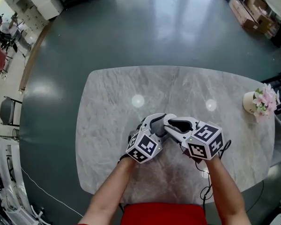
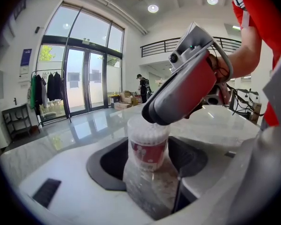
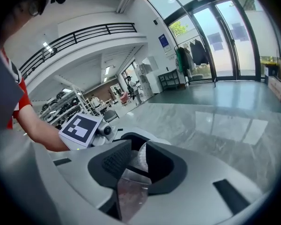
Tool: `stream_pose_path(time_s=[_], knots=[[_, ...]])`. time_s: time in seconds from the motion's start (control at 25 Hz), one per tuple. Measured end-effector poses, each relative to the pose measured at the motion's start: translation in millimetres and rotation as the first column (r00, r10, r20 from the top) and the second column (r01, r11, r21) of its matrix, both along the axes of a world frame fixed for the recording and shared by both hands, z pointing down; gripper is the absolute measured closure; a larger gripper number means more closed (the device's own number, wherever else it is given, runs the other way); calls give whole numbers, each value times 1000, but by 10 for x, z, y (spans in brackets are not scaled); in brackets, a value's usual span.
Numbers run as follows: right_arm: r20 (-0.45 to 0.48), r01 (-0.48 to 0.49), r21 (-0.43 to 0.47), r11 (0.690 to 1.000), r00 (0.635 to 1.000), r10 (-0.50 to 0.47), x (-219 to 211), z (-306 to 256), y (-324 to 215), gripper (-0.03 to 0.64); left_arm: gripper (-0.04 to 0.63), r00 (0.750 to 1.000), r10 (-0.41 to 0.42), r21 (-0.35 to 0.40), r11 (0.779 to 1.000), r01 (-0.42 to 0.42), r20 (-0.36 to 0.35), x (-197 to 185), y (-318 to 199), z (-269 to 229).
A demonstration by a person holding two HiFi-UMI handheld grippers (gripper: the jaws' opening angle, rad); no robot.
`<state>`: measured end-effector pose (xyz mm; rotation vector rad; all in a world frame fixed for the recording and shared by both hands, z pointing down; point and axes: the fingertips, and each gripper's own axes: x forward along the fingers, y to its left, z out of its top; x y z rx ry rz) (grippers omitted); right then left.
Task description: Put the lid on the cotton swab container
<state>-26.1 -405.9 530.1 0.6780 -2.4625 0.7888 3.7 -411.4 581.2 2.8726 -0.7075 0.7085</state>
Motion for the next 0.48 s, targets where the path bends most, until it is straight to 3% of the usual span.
stream_pose_path(time_s=[0.24, 0.48], knots=[[72, -20, 65, 998, 997, 15, 28, -252, 11, 494, 293, 997, -66, 16, 998, 67, -50, -231, 37, -239], [140, -84, 251, 964, 989, 49, 202, -824, 117, 497, 293, 979, -115, 97, 986, 132, -170, -365, 202, -941]])
